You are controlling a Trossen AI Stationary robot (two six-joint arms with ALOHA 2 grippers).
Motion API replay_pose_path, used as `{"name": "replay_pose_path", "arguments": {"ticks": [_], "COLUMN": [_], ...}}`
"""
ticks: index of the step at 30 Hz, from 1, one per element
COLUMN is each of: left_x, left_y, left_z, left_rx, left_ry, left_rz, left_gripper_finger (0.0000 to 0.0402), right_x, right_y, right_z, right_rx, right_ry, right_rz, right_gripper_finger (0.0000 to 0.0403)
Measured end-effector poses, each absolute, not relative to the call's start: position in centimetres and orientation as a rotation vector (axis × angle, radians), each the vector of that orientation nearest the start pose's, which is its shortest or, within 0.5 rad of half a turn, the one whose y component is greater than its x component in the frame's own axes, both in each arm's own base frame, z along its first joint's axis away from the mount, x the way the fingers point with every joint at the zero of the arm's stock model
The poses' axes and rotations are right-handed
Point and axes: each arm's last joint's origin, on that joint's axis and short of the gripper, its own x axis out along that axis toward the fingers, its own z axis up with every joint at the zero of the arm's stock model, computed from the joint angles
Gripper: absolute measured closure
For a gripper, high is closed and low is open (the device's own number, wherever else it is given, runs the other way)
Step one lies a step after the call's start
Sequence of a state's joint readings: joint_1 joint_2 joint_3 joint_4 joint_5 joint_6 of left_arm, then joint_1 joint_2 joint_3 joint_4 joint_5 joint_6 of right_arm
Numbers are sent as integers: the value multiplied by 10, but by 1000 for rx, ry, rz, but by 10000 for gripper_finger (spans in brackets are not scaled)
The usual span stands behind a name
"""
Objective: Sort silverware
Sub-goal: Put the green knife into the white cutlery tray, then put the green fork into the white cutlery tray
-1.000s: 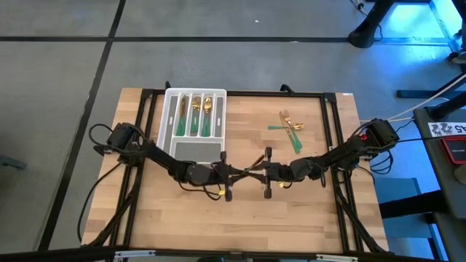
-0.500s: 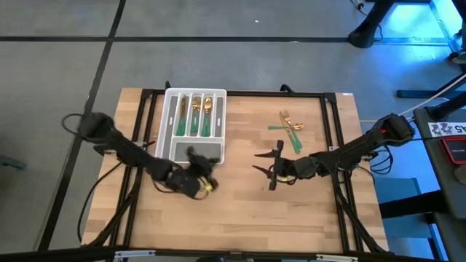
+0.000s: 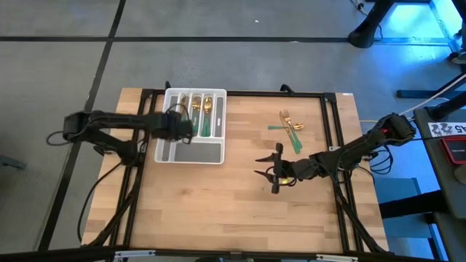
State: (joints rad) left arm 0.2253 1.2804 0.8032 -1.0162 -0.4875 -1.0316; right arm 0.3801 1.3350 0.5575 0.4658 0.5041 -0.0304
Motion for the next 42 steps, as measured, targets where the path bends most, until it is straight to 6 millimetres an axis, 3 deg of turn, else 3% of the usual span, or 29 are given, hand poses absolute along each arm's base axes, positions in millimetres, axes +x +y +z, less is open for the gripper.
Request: {"name": "replay_pose_path", "arguments": {"ticks": [6, 15, 24, 33, 38, 42], "left_x": [181, 172, 171, 175, 173, 177], "left_y": [96, 122, 134, 138, 136, 127], "left_z": [198, 194, 179, 177, 188, 210], "left_rx": [-712, -863, -872, -819, -791, -756], "left_ry": [1146, 1160, 1242, 1246, 1220, 1082], "left_rz": [1226, 1168, 1173, 1125, 1098, 1053], "left_gripper_finger": [389, 385, 377, 289, 248, 239], "right_x": [251, 254, 252, 250, 246, 228], "right_y": [85, 90, 102, 105, 106, 104], "right_z": [198, 185, 185, 184, 183, 186], "right_rx": [-138, -79, -85, -87, -116, -159], "right_ry": [308, 352, 335, 337, 374, 443], "right_rz": [-123, -95, -60, -45, -75, -215], "right_gripper_finger": [219, 219, 219, 219, 219, 219]}}
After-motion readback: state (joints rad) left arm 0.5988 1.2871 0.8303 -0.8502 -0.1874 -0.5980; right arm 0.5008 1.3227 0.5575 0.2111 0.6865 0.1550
